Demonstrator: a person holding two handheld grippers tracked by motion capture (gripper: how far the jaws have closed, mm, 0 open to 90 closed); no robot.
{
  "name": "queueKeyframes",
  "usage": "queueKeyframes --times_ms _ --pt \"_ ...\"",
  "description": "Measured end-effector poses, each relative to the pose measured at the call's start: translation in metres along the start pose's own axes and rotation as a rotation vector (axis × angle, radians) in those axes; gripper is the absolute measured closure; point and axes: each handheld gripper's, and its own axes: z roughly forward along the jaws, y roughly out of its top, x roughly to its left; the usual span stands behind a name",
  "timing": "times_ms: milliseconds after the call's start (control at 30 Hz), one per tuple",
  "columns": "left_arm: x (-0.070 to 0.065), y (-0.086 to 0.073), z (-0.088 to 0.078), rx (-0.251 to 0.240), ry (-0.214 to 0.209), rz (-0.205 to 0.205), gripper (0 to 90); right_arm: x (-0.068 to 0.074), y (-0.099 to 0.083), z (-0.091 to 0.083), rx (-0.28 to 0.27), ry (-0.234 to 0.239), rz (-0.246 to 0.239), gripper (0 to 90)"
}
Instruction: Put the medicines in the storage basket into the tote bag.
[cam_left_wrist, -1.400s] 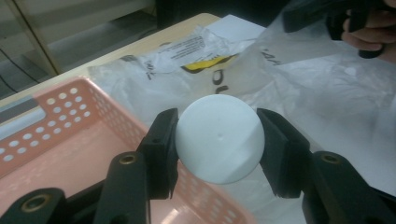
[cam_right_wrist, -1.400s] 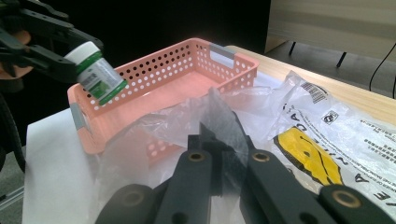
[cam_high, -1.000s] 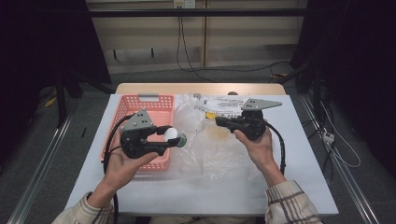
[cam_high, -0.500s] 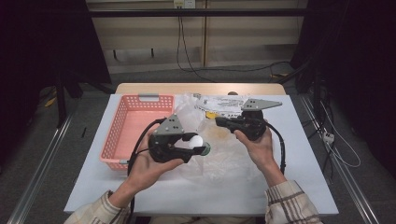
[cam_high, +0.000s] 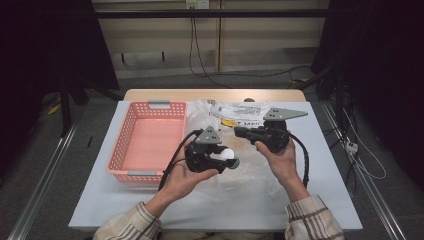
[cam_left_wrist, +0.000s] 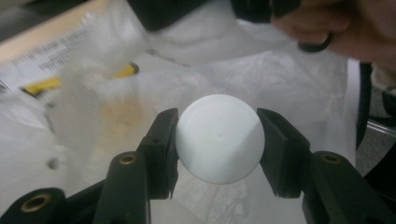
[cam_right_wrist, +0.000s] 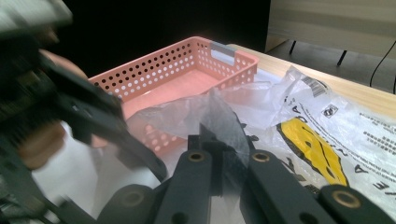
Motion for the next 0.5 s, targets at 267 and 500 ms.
queueKeyframes --times_ms 267,500 --pt "0.009 -0.006 0.027 0.026 0.047 -0.04 51.2 -0.001 -0.008 0.0 0.038 -0.008 -0.006 90.0" --pt "0.014 -0.008 0.044 0.044 0.061 -0.071 51.2 -0.004 -0.017 -0.002 0.06 -0.009 0.006 90.0"
